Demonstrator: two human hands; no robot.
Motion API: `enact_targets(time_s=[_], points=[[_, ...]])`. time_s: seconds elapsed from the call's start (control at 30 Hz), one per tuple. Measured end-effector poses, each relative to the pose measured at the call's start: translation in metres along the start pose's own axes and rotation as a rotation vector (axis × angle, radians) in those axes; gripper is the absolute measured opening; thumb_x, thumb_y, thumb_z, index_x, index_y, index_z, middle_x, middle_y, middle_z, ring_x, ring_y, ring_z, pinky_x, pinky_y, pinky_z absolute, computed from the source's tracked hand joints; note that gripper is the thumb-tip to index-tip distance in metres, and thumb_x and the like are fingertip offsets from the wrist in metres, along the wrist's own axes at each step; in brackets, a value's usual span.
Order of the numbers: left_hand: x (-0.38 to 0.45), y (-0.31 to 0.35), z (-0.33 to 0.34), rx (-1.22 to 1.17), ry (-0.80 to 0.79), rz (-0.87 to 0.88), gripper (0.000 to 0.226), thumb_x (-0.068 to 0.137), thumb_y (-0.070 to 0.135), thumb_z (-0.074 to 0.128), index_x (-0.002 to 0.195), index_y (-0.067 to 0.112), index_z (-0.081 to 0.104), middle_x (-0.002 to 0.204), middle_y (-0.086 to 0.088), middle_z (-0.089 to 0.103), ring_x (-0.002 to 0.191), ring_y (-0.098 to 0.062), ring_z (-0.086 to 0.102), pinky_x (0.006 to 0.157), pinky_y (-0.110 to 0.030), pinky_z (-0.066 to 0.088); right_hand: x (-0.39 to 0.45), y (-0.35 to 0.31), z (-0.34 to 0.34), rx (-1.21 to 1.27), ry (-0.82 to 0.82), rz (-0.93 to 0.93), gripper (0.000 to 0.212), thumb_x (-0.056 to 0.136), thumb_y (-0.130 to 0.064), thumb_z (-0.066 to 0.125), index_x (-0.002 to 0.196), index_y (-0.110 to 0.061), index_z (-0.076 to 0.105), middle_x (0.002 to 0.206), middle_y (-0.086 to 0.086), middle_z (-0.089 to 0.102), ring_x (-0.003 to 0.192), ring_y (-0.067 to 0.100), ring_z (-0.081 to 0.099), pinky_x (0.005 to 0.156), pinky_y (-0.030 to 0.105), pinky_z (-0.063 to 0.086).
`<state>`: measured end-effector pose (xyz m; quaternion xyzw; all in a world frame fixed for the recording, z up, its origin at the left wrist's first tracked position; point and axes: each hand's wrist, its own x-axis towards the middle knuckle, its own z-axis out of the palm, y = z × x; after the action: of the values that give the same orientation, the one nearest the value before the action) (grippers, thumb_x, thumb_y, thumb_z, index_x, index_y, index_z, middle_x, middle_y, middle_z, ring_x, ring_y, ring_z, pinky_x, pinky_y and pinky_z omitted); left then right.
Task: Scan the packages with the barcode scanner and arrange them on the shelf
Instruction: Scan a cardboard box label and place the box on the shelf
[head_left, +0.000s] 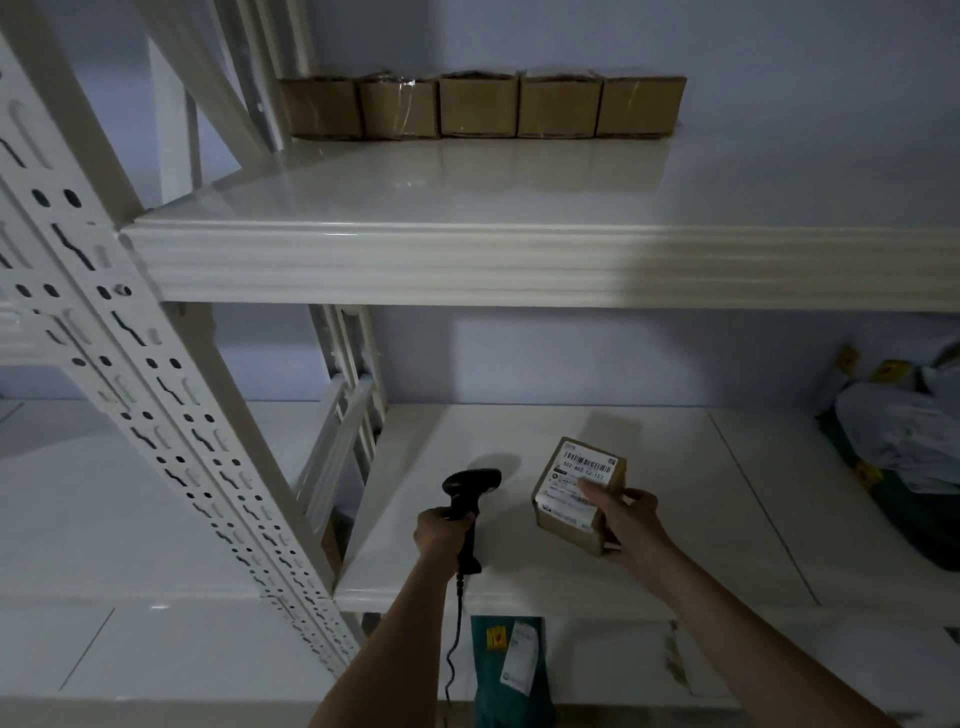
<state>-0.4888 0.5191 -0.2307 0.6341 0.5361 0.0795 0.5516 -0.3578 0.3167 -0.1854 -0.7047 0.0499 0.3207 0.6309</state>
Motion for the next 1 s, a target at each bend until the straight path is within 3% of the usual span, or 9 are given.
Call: enact_targets(time_s=[0.27,0.43,0.53,0.63,0.73,0.77,0.83,0.9,1.0], points=[[0.012,-0.005,-0.014,0.248,-0.018,0.010,0.029,0.087,0.023,0.069,0.101,-0.003,0.070,0.103,-0.020,0.071,0.097,-0.032,0.067,0.083,-0.036,0.055,-0.009,-0.003,0.016,-0.045,-0.041,-0.027,0.061,0.082,-0.037,0.081,0.131,-0.010,0.055,0.112,0.010,0.074,0.094,0.024,0.074,0.065,0.033,0.061],[0.005,0.000,-0.025,0.374,-0.073,0.024,0.033,0.088,0.017,0.062,0.114,-0.003,0.059,0.114,-0.021,0.065,0.105,-0.033,0.063,0.087,-0.037,0.053,-0.023,-0.005,0.022,-0.086,-0.049,-0.039,0.050,0.085,-0.043,0.075,0.126,-0.016,0.062,0.109,0.005,0.075,0.096,0.024,0.073,0.075,0.037,0.062],[-0.017,0.015,-0.026,0.547,0.007,0.214,0.031,0.093,0.019,0.053,0.119,0.004,0.061,0.119,-0.015,0.065,0.111,-0.030,0.060,0.095,-0.032,0.047,-0.033,-0.008,0.022,-0.051,-0.039,-0.053,0.050,0.084,-0.044,0.076,0.124,-0.016,0.062,0.107,0.007,0.076,0.096,0.026,0.074,0.073,0.039,0.062],[-0.053,0.042,-0.020,0.405,0.031,0.498,0.027,0.096,0.010,0.044,0.106,0.002,0.067,0.110,-0.013,0.070,0.096,-0.024,0.065,0.078,-0.026,0.044,-0.045,-0.017,0.022,-0.056,-0.021,-0.078,0.042,0.087,-0.045,0.072,0.116,-0.015,0.067,0.098,0.006,0.078,0.090,0.027,0.075,0.072,0.038,0.062],[-0.111,0.073,-0.007,0.028,-0.127,0.610,0.026,0.103,0.024,0.041,0.109,0.022,0.066,0.103,0.008,0.068,0.080,0.012,0.061,0.072,-0.016,0.044,-0.065,-0.032,0.017,-0.084,-0.017,-0.113,0.039,0.089,-0.047,0.068,0.107,-0.013,0.072,0.089,0.006,0.079,0.084,0.027,0.075,0.068,0.036,0.061],[-0.127,0.082,-0.002,-0.079,-0.220,0.594,0.026,0.103,0.029,0.040,0.112,0.025,0.064,0.106,0.010,0.068,0.082,0.013,0.062,0.072,-0.013,0.047,-0.070,-0.037,0.015,-0.090,-0.013,-0.124,0.040,0.091,-0.048,0.066,0.106,-0.012,0.072,0.088,0.007,0.079,0.083,0.028,0.075,0.070,0.037,0.061],[-0.160,0.096,0.010,-0.207,-0.370,0.538,0.032,0.103,0.036,0.040,0.130,0.029,0.057,0.116,0.005,0.067,0.097,-0.003,0.066,0.077,-0.014,0.050,-0.085,-0.049,0.004,-0.079,-0.012,-0.139,0.042,0.094,-0.049,0.059,0.106,-0.011,0.072,0.094,0.011,0.078,0.090,0.032,0.074,0.080,0.044,0.060],[-0.190,0.108,0.018,-0.223,-0.392,0.554,0.035,0.103,0.035,0.041,0.136,0.031,0.051,0.119,0.005,0.064,0.100,-0.009,0.064,0.077,-0.013,0.048,-0.104,-0.062,-0.015,-0.076,-0.060,-0.165,0.043,0.097,-0.051,0.053,0.111,-0.015,0.071,0.101,0.011,0.077,0.096,0.031,0.072,0.090,0.046,0.057],[-0.228,0.119,0.024,-0.128,-0.362,0.638,0.034,0.100,0.037,0.043,0.133,0.032,0.051,0.124,0.007,0.063,0.101,-0.008,0.061,0.075,-0.015,0.045,-0.136,-0.076,-0.050,-0.115,-0.166,-0.308,0.038,0.094,-0.053,0.058,0.125,-0.033,0.062,0.116,-0.004,0.073,0.106,0.018,0.069,0.100,0.044,0.054]])
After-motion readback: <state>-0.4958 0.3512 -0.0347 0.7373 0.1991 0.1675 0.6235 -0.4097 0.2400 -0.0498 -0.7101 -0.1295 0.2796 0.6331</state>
